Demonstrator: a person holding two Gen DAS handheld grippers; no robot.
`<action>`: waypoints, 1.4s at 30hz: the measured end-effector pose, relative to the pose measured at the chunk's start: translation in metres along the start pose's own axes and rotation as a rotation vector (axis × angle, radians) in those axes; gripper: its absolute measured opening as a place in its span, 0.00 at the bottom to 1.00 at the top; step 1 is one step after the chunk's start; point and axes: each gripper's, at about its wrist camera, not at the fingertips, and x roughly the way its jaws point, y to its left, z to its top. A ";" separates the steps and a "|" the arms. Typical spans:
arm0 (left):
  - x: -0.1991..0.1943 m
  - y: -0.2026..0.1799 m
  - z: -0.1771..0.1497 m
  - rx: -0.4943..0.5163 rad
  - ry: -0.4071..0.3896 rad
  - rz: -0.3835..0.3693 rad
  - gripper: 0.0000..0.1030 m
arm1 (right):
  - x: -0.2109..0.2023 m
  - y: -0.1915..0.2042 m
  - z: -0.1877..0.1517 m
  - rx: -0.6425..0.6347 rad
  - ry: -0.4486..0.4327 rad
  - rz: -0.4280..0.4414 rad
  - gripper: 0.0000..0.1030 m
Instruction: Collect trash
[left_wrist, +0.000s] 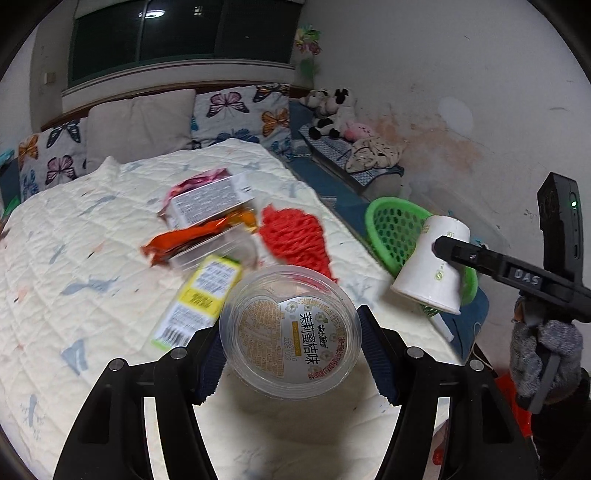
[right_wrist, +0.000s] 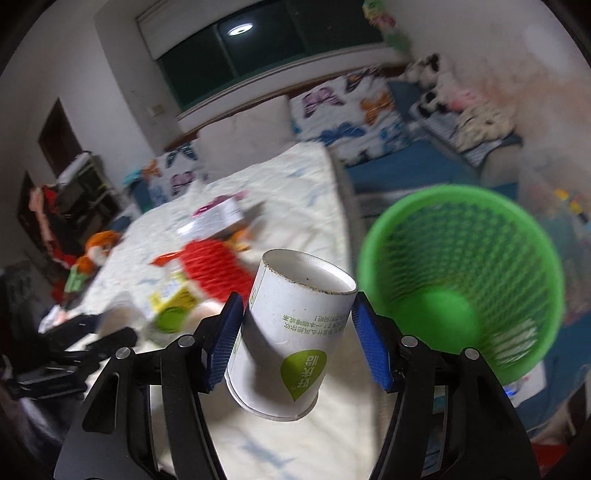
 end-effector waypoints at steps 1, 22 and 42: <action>0.002 -0.004 0.003 0.008 0.000 -0.005 0.62 | 0.001 -0.006 0.000 -0.005 -0.012 -0.016 0.59; 0.074 -0.085 0.065 0.129 0.035 -0.115 0.62 | 0.028 -0.115 -0.015 0.070 0.029 -0.232 0.60; 0.164 -0.164 0.088 0.201 0.146 -0.189 0.62 | -0.016 -0.142 -0.035 0.154 -0.013 -0.255 0.72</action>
